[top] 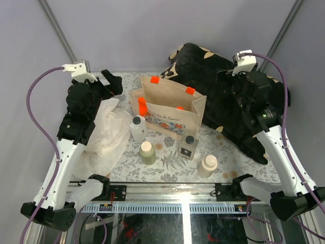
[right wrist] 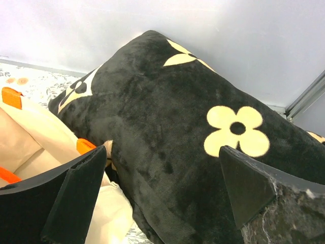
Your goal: Place the personal care products into the canvas bag
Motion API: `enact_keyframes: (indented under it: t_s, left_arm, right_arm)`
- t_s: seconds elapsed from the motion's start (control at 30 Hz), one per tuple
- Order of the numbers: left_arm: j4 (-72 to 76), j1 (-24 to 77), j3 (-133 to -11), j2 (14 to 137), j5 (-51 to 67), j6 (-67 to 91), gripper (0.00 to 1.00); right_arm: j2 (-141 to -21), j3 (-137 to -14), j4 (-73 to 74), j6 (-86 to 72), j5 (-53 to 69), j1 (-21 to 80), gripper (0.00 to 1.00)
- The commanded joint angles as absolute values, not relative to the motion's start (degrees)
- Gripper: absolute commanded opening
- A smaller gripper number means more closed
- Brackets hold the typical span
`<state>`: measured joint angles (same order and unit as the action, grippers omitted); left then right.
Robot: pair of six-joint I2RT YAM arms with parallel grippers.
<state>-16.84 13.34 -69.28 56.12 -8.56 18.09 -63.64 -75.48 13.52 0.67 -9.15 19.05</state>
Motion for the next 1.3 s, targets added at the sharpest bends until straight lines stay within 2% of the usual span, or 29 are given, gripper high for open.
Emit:
enact_keyframes:
  t_s: [0.0, 0.13, 0.17, 0.27, 0.33, 0.43, 0.63, 0.8, 1.0, 1.27]
  left_arm:
    - [-15.1, 12.9, -68.1, 54.8, -13.0, 23.1, 1.0]
    - [-20.1, 12.9, -66.4, 53.7, -32.2, 39.7, 1.0]
    - [-18.8, 12.9, -65.3, 52.8, -33.4, 39.9, 1.0]
    - [-10.4, 12.9, -62.1, 51.0, -27.1, 30.2, 1.0]
    - [-11.4, 12.9, -63.1, 52.1, -22.4, 26.7, 1.0]
    - [-17.3, 12.9, -67.0, 56.7, -14.8, 23.8, 1.0]
    - [-42.8, 13.5, -79.8, 72.3, 3.6, 17.1, 1.0]
    - [-52.7, 21.7, -82.0, 75.2, -1.7, 14.5, 1.0]
    - [-60.9, 27.2, -82.2, 73.5, -2.3, 14.6, 1.0]
    - [-58.2, 28.3, -73.6, 70.0, -2.1, 14.8, 1.0]
  right_arm:
    - [-62.6, -78.5, 13.1, 1.3, -6.0, 18.9, 0.99]
    - [-62.7, -79.0, 14.2, 1.5, -4.9, 18.8, 1.0]
    - [-62.6, -79.1, 14.4, 1.7, -5.1, 18.9, 0.99]
    - [-62.3, -79.1, 14.8, 1.9, -5.3, 18.9, 0.99]
    - [-62.3, -79.2, 15.4, 1.8, -5.1, 18.8, 0.99]
    - [-63.0, -80.0, 17.0, 1.3, -5.0, 18.9, 0.99]
    - [-64.7, -83.2, 21.1, 0.1, -5.9, 18.9, 0.99]
    - [-64.9, -83.8, 21.8, 0.6, -6.8, 18.9, 0.99]
    - [-65.8, -84.0, 22.4, 0.7, -7.7, 18.9, 0.99]
    - [-67.7, -84.3, 22.5, 0.6, -7.4, 18.9, 0.99]
